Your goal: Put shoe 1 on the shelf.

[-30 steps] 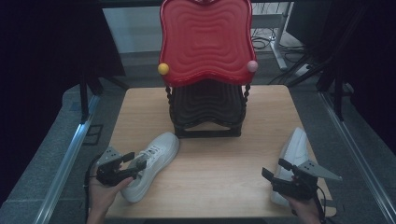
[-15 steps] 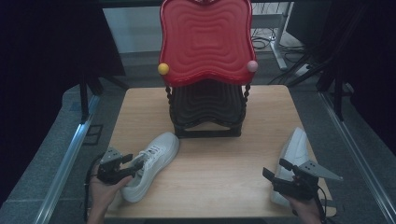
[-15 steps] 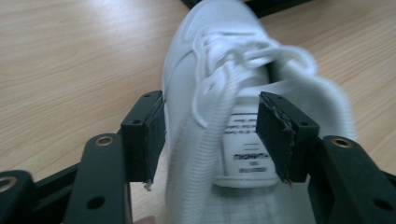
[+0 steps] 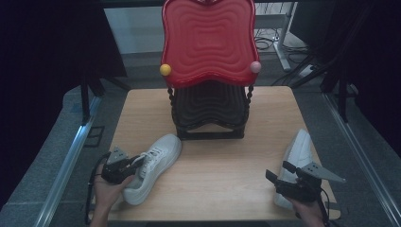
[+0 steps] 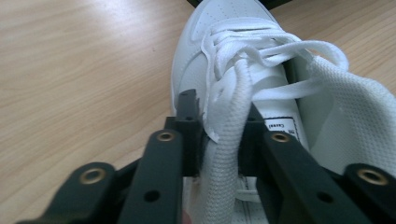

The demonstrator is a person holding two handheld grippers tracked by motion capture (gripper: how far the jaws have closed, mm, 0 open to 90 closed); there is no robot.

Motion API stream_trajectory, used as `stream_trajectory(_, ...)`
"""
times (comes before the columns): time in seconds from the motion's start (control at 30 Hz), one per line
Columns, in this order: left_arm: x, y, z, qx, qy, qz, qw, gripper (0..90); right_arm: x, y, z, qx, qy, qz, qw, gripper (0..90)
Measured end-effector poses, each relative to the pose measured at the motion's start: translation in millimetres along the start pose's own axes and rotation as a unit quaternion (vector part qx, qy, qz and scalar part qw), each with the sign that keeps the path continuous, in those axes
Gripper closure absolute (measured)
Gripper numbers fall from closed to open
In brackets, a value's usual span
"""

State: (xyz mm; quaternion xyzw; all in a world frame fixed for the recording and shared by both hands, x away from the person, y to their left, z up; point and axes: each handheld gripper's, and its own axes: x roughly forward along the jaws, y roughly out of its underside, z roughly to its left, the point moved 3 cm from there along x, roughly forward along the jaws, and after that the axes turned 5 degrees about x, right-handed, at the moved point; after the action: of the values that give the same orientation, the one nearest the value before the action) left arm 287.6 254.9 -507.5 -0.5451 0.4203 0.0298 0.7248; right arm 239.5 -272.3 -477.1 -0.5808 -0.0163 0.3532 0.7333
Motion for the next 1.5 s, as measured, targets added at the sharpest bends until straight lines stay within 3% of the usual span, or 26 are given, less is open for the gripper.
stream_trajectory(0.1, -0.5, 0.7, 0.5, -0.003, 0.001, -0.012, 0.9999, 80.4, -0.2, 0.4, -0.9, -0.001, 0.002, 0.002, 1.0000, 18.7)
stream_trajectory(0.2, -2.2, 2.4, 3.0, -0.028, 0.022, -0.035, 0.9987, 81.1, -1.0, 0.1, -1.6, 0.003, 0.002, 0.001, 1.0000, 18.8)
stream_trajectory(0.37, -8.2, 6.3, 5.1, -0.061, 0.046, -0.074, 0.9943, 81.0, -3.3, -0.8, -2.5, 0.002, 0.004, -0.003, 1.0000, 18.8)
stream_trajectory(0.43, -12.0, 8.8, 6.6, -0.080, 0.052, -0.091, 0.9912, 81.0, -4.4, -1.3, -2.4, 0.004, 0.004, -0.006, 1.0000, 18.8)
stream_trajectory(0.53, -19.9, 13.3, 10.7, -0.114, 0.061, -0.125, 0.9837, 81.1, -6.3, -1.9, -3.3, 0.006, 0.005, -0.009, 0.9999, 18.8)
stream_trajectory(0.63, -30.5, 16.9, 14.3, -0.145, 0.064, -0.164, 0.9737, 81.3, -7.4, -2.2, -4.6, 0.006, 0.007, -0.012, 0.9999, 18.8)
stream_trajectory(0.77, -44.1, 20.2, 20.9, -0.175, 0.062, -0.202, 0.9617, 81.3, -8.2, -2.6, -5.4, 0.010, 0.007, -0.014, 0.9998, 18.8)
stream_trajectory(0.93, -55.6, 19.3, 29.2, -0.208, 0.057, -0.246, 0.9449, 81.4, -9.6, -3.5, -4.9, 0.014, 0.005, -0.017, 0.9997, 18.7)
stream_trajectory(1.07, -64.6, 11.0, 35.1, -0.214, 0.053, -0.269, 0.9377, 81.3, -12.2, -5.6, -5.5, 0.015, 0.004, -0.023, 0.9996, 18.7)
stream_trajectory(1.2, -72.2, -0.4, 36.6, -0.213, 0.034, -0.294, 0.9311, 81.3, -15.7, -7.5, -7.6, 0.018, 0.007, -0.033, 0.9993, 18.7)
stream_trajectory(1.33, -75.7, -12.2, 43.3, -0.232, 0.033, -0.312, 0.9207, 81.3, -17.8, -8.0, -9.4, 0.021, 0.011, -0.040, 0.9989, 18.7)
stream_trajectory(1.5, -78.4, -32.1, 54.7, -0.240, 0.029, -0.335, 0.9106, 81.3, -19.8, -9.0, -11.1, 0.020, 0.012, -0.041, 0.9989, 18.8)
